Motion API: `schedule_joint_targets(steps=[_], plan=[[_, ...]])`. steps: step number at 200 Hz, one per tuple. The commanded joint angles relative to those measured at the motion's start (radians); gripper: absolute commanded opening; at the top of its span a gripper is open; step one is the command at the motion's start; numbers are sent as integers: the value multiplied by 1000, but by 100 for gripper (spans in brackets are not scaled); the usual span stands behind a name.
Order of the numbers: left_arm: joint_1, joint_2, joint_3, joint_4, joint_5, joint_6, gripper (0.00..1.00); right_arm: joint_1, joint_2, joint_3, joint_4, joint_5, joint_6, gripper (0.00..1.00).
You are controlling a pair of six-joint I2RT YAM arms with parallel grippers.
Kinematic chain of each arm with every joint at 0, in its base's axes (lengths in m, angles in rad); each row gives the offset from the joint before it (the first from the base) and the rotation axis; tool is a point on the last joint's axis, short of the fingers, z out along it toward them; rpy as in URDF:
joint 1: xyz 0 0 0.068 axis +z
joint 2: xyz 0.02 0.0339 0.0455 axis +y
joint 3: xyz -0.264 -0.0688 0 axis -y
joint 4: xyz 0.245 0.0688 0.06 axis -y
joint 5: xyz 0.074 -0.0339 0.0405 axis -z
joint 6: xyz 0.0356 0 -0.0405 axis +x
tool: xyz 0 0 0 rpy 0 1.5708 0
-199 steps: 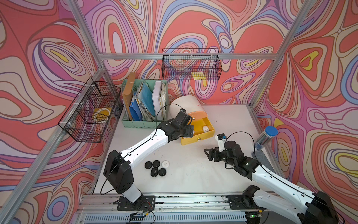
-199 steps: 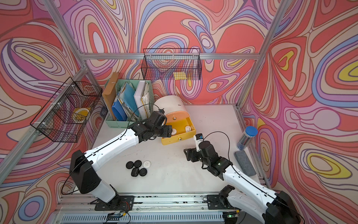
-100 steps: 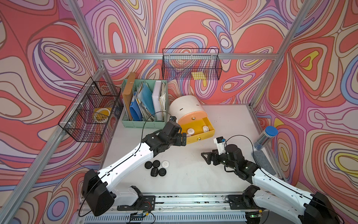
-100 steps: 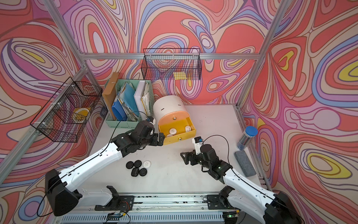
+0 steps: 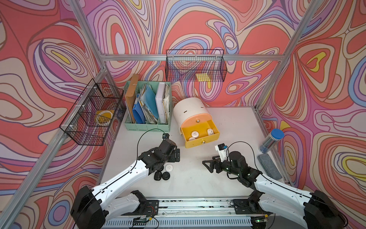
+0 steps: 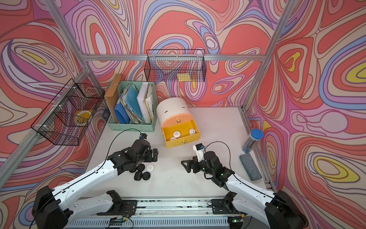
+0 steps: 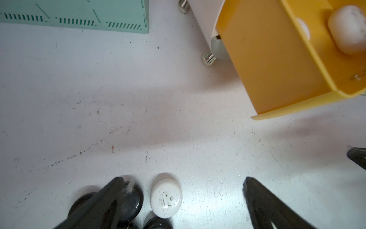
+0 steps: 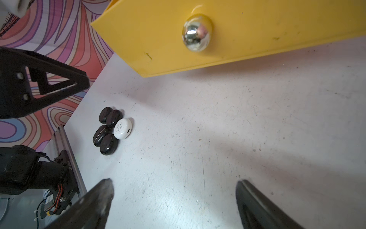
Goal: Put the bluetooth earphones in the drawer according to color
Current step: Pick up the Bluetooth earphone from the center of the board.
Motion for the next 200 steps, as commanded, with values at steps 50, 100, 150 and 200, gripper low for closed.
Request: schedule_joint_targets(steps=[50, 100, 150, 200], plan=[[64, -21, -59, 29, 26, -32, 99, 230, 240, 64, 196, 157, -58, 98], [101, -54, -80, 29, 48, -32, 99, 356, 435, 129, 308, 240, -138, 98], [118, -97, -99, 29, 50, -38, 99, 426, 633, 206, 396, 279, -213, 98], [125, -150, -122, 26, 27, -56, 99, 457, 811, 285, 451, 295, -287, 98]])
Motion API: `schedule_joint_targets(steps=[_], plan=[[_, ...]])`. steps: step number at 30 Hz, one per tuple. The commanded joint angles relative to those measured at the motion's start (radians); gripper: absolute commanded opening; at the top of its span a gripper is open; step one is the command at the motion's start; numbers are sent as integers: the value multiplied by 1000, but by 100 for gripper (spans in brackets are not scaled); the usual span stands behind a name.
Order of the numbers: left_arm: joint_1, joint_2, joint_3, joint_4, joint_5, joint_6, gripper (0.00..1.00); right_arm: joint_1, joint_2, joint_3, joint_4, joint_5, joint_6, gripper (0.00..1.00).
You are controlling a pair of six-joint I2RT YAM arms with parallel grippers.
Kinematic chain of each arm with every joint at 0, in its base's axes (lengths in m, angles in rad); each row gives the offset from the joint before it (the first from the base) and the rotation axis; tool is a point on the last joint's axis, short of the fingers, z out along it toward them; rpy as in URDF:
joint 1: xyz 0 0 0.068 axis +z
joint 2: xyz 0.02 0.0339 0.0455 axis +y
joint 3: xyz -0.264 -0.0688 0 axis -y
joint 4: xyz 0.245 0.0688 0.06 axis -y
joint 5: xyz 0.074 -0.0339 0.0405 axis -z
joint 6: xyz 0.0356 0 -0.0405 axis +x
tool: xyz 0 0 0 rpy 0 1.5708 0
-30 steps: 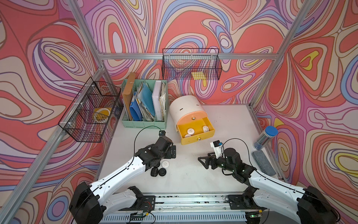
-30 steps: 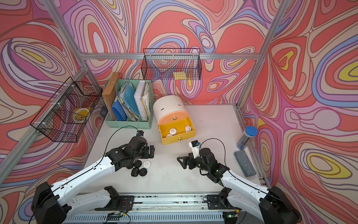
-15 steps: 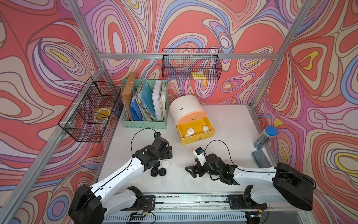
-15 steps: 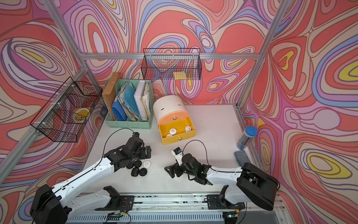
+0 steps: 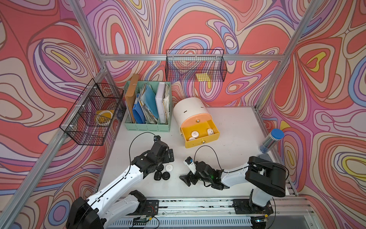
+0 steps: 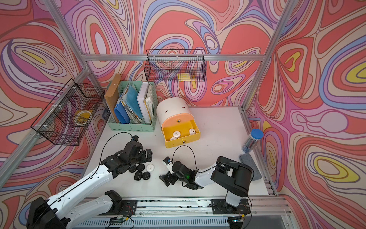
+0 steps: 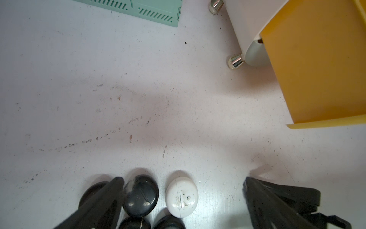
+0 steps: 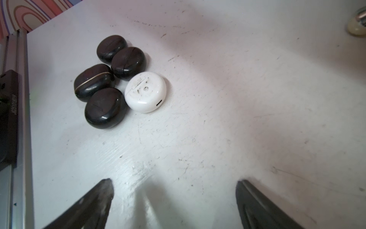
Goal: Put the bluetooth earphones in the drawer according to color
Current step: Pick up the Bluetooth earphone from the center of the board.
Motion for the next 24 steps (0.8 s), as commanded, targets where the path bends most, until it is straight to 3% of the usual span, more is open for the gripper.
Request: schedule_joint_targets(steps=[1, 13, 19, 24], plan=[[12, -33, -20, 0, -19, -19, 99, 17, 75, 50, 51, 30, -62, 98], [17, -101, -47, -20, -39, -40, 99, 55, 296, 202, 40, 56, -155, 89], [19, -104, -41, -21, -38, -40, 99, 64, 368, 267, 30, 82, -158, 81], [19, -111, -42, -26, -42, -43, 99, 65, 414, 316, 28, 105, -154, 80]])
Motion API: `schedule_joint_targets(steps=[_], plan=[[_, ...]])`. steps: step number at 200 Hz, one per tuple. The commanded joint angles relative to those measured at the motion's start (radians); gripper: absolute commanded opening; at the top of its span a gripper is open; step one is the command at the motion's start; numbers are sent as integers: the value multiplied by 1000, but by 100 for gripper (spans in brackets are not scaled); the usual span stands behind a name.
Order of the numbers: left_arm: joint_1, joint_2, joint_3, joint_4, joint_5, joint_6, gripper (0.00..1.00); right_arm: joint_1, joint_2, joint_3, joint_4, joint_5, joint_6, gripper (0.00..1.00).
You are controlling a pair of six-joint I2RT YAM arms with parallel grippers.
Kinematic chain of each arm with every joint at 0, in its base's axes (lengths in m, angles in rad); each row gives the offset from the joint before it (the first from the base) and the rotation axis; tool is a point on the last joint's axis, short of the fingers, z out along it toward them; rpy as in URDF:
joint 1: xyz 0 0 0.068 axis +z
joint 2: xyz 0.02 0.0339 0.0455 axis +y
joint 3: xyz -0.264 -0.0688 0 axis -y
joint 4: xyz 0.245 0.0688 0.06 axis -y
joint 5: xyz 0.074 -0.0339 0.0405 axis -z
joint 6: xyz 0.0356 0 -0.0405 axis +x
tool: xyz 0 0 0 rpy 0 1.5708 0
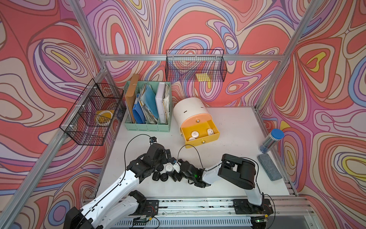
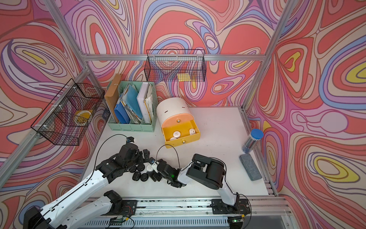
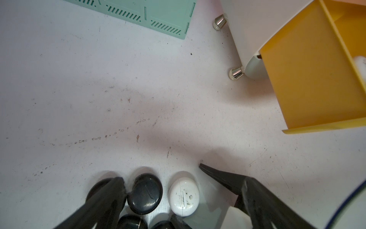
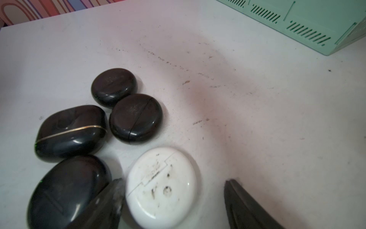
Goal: Put the bluetooth earphones in the drawer according to color
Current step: Pick up the Bluetooth earphone from the center of the board.
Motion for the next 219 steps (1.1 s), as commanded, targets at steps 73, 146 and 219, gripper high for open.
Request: schedule_joint_targets(steps=[73, 146, 219], plan=[[8, -55, -15, -44, -31, -20, 99, 8, 117, 74, -124, 5, 25, 52], [10, -116, -33, -60, -45, -30, 99, 9, -59, 12, -143, 38, 66, 41], [10, -202, -52, -89, -70, -36, 99, 6, -280, 9, -262, 94, 76, 40]])
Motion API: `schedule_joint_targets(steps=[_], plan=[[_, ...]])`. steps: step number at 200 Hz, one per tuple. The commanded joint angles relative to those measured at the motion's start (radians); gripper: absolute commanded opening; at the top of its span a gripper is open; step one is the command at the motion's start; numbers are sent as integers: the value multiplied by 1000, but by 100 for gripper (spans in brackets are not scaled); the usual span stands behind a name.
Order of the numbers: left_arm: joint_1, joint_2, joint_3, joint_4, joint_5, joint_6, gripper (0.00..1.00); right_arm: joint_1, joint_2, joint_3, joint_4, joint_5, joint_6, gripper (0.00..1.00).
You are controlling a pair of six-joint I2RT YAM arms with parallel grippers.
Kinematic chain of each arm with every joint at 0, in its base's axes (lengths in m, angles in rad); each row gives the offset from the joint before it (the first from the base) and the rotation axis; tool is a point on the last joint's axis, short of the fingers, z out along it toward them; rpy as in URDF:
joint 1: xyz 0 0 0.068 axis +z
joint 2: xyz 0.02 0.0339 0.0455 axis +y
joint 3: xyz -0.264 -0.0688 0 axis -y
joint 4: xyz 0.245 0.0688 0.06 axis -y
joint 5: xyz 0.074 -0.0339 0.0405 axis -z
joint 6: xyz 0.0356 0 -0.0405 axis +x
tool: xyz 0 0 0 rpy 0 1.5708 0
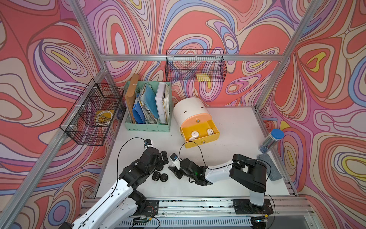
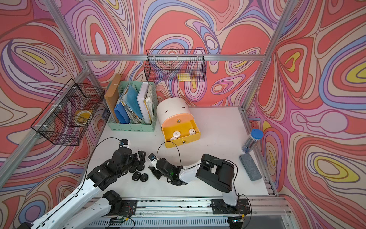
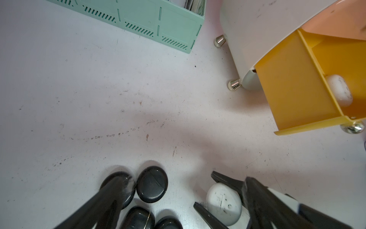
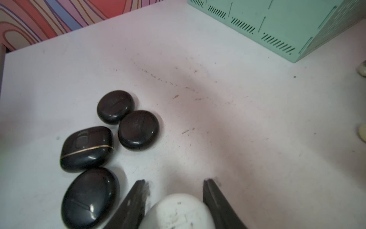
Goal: Put the bluetooth earphones in the drawer according to color
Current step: Pick up the Bluetooth earphone from the center of the board, then place the bluetooth earphone in the drawer.
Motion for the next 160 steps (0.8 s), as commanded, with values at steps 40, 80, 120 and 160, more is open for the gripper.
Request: schedule_joint_targets(steps=[40, 80, 120, 160], plan=[[9, -43, -26, -36, -25, -13, 99, -3, -207, 64, -203, 106, -8, 40], [9, -43, -32, -29, -18, -16, 99, -45, -292, 123, -314, 138, -21, 40], [9, -41, -34, -27, -14, -17, 99, -139, -348, 155, -392, 140, -18, 39], [9, -36, -40, -21, -11, -17, 99, -242, -388, 162, -443, 127, -3, 39]])
